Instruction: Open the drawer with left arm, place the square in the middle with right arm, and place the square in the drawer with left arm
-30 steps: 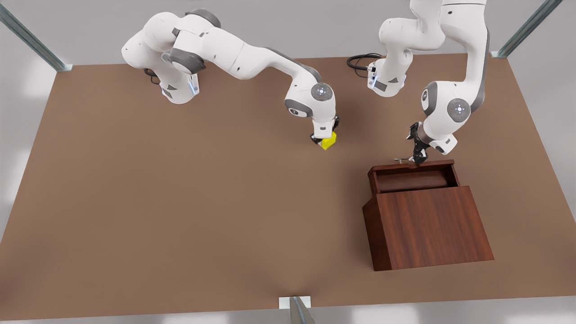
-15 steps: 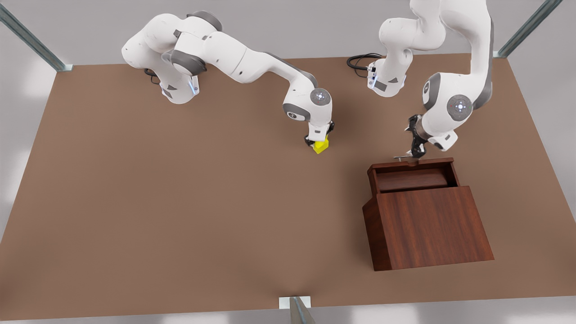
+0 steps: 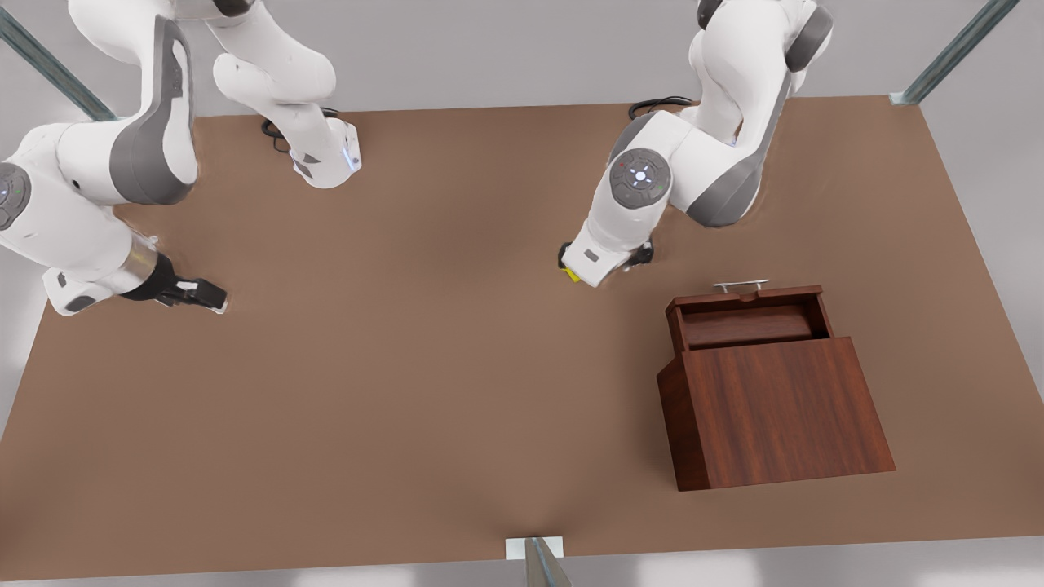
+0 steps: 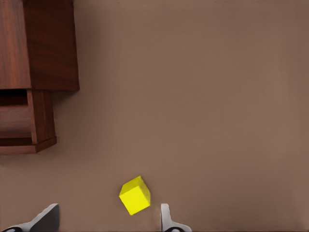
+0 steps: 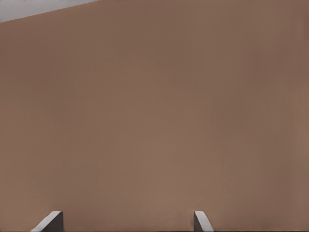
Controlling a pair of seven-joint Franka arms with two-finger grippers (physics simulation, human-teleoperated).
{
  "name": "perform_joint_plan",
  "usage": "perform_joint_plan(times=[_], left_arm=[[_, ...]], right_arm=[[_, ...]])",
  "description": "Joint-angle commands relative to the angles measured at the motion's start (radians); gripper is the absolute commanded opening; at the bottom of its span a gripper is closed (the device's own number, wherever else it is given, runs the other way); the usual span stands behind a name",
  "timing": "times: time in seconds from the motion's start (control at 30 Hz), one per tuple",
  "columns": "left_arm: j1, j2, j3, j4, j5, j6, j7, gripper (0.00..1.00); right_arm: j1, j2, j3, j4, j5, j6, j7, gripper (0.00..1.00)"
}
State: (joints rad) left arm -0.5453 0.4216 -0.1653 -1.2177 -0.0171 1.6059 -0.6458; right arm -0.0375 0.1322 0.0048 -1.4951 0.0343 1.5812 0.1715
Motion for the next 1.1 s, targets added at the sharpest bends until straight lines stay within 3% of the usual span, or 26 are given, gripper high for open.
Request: perform_joint_plan(times=[0.0, 0.03, 0.07, 0.1, 0.13, 0.2, 0.3, 0.47, 0.77, 1.07], left_arm=[[0.002, 0.0, -0.012, -0.006, 0.0, 0.018, 0.007, 1.0], [0.001, 0.037, -0.085, -0.048, 0.008, 0.118, 0.227, 1.0], [-0.004, 0.013, -0.085, -0.166, 0.009, 0.172, 0.626, 1.0], [-0.007, -0.004, -0.082, -0.256, 0.016, 0.178, 0.727, 1.0], [-0.044, -0.05, -0.082, -0.42, 0.042, 0.336, 0.71, 1.0], [-0.053, -0.089, -0.082, -0.592, 0.037, 0.569, 0.647, 1.0], [-0.062, -0.093, -0.076, -0.681, 0.046, 0.585, 0.709, 1.0], [-0.048, -0.211, -0.06, -0.918, 0.037, 0.697, 0.706, 1.0], [-0.05, -0.179, -0.057, -1.042, 0.046, 0.795, 0.741, 1.0], [-0.028, -0.147, -0.056, -1.04, 0.062, 0.813, 0.764, 1.0]], right_arm=[[0.219, 0.013, 0.0, 0.019, -0.001, -0.012, -0.001, 1.0], [0.219, 0.053, -0.006, 0.055, 0.001, -0.01, -0.041, 1.0], [0.219, 0.07, -0.014, 0.053, 0.004, 0.025, -0.108, 1.0], [0.219, 0.073, -0.02, 0.05, 0.006, 0.045, -0.173, 1.0], [0.219, 0.076, -0.02, 0.053, 0.006, 0.043, -0.173, 1.0], [0.226, 0.072, -0.022, 0.064, 0.002, 0.045, -0.17, 1.0], [0.203, 0.106, -0.031, 0.128, 0.004, 0.017, -0.15, 1.0], [0.191, 0.106, -0.04, 0.124, -0.002, 0.002, -0.15, 1.0], [0.191, 0.11, -0.04, 0.122, 0.004, 0.023, -0.149, 1.0], [0.192, 0.116, -0.04, 0.125, 0.006, 0.062, -0.149, 1.0]])
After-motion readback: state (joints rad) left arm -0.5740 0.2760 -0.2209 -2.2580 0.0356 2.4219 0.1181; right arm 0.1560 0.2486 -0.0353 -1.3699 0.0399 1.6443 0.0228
